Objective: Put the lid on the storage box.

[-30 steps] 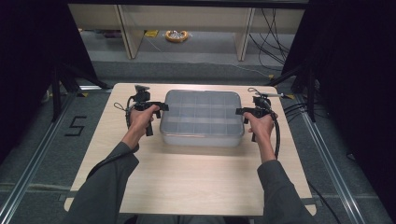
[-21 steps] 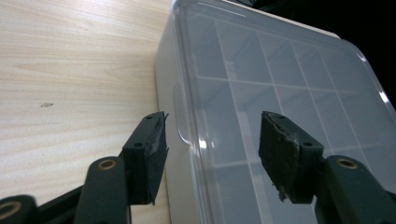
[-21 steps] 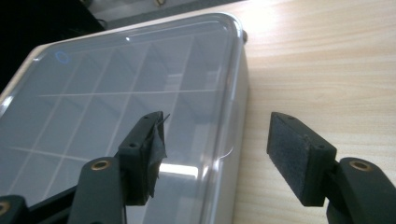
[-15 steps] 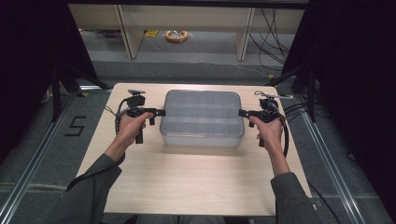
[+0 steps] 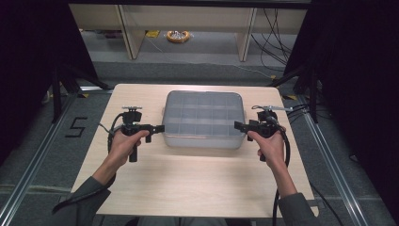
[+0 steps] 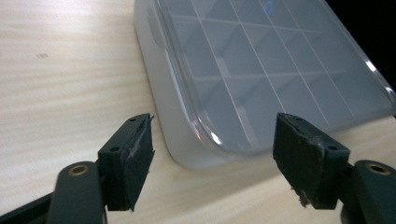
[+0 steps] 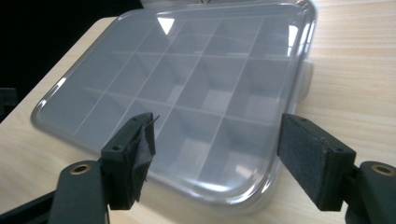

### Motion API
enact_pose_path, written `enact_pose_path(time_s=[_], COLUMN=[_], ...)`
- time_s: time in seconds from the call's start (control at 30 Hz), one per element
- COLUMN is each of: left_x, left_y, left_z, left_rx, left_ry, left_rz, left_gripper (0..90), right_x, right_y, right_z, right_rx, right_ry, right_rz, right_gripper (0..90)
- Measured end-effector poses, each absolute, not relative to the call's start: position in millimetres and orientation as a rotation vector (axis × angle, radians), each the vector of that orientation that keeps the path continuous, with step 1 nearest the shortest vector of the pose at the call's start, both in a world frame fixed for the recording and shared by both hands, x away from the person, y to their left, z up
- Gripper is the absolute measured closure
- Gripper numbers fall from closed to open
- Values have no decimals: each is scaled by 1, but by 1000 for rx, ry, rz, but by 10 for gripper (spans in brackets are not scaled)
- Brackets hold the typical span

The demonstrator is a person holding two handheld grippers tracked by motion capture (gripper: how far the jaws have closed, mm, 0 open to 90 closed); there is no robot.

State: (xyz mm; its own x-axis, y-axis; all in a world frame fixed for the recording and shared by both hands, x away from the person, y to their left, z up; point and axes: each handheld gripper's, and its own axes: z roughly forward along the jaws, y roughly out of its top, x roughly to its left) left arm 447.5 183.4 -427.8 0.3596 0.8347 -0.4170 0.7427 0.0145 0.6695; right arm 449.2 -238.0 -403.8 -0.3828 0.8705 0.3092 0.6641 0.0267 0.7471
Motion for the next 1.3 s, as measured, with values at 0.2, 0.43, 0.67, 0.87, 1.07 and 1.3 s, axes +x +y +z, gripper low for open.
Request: enact_pose_path(time_s=[0.2, 0.43, 0.67, 0.87, 1.07, 1.3], left_x=[415, 383, 356, 337, 319, 302], left_y=[181, 181, 182, 181, 179, 179], left_z=[-441, -455, -469, -484, -488, -491], left_rx=[1780, 1802, 1858, 1928, 1978, 1973], left_ry=[1330, 1274, 1232, 1202, 1164, 1114], left_rz=[95, 114, 160, 172, 243, 292], left_gripper=[239, 221, 215, 215, 215, 210], right_x=[422, 394, 370, 352, 336, 320], right_y=[-230, -223, -215, -208, -200, -198], right_z=[-413, -426, -439, -452, -468, -483], right_rx=[1525, 1488, 1384, 1329, 1390, 1401], right_ry=[2117, 2160, 2239, 2273, 2324, 2390], right_rz=[1305, 1299, 1334, 1353, 1345, 1313], right_gripper=[267, 226, 185, 189, 199, 194])
